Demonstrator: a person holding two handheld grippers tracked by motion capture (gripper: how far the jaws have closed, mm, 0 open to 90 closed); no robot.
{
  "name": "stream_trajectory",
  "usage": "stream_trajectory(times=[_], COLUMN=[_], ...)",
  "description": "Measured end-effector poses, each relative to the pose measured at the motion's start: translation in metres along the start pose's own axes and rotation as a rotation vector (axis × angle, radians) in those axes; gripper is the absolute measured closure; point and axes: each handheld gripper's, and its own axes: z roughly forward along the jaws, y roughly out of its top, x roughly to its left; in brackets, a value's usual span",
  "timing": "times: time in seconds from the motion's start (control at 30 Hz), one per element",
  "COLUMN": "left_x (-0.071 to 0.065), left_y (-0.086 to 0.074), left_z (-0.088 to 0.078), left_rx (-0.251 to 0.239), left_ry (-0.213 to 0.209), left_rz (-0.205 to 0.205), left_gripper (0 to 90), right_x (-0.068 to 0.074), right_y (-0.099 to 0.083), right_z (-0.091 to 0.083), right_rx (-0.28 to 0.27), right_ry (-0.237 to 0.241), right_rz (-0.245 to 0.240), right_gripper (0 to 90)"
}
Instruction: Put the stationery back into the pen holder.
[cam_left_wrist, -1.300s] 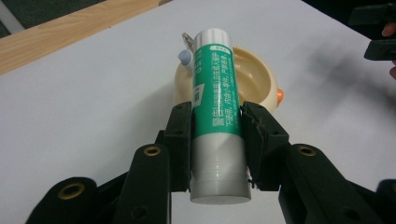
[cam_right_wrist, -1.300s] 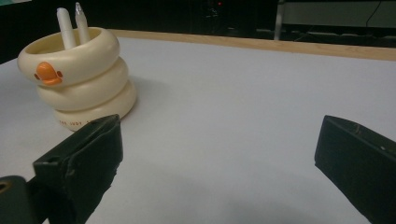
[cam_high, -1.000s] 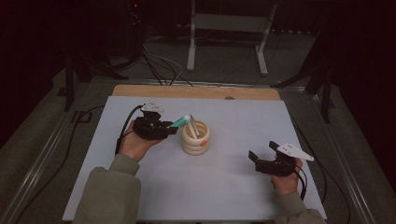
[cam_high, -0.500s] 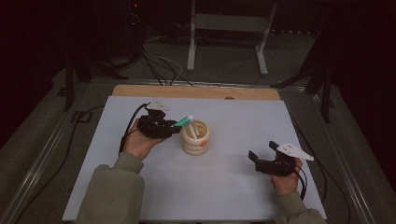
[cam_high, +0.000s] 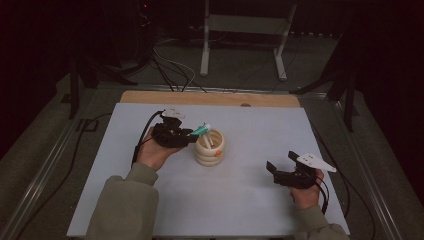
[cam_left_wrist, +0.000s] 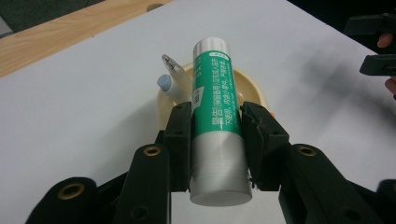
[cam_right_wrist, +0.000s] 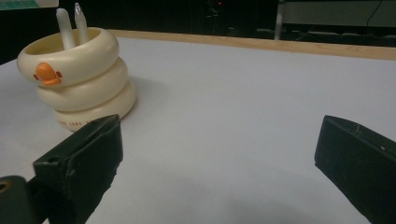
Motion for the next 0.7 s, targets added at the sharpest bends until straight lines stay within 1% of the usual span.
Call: stream_trajectory(times=[0.7], left_x=[-0.0028], left_y=[0.0044], left_z=[0.0075], left_rx=[-0.012], left_ry=[-0.012], left_rz=[-0.007], left_gripper=[65.9], right_x=[-0.0001], right_y=[-0.0001], right_z=[0.0007], right_rx=[0.002], right_ry=[0.001], right_rz=[0.000], right_gripper=[1.7])
